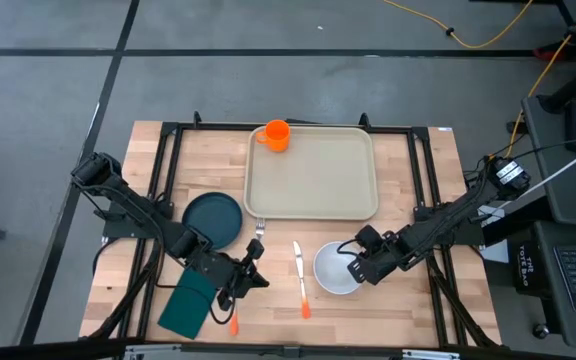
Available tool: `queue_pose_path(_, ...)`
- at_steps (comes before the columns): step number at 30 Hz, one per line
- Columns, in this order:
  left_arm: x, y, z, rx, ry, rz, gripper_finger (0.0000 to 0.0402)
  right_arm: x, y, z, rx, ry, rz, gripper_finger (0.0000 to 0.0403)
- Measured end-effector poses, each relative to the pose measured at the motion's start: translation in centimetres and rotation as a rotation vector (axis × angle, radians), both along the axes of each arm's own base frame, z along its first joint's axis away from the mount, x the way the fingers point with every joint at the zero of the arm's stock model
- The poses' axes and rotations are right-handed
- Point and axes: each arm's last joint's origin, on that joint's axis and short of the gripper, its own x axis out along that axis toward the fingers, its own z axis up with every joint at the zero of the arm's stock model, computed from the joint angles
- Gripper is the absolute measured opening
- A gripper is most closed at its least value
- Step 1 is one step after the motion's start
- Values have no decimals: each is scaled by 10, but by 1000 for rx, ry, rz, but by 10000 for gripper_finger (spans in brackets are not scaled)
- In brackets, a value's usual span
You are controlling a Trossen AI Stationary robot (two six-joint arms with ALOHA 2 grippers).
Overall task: Set up tray
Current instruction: Move the white bowl near the gray serving tray
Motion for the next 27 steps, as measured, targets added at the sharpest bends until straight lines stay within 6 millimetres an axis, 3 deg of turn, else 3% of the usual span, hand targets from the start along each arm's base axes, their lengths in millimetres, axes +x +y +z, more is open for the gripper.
queue_pose_path(27, 0, 0, 0, 36, -9, -22, 11, 1, 0, 0, 14, -6, -27, 104)
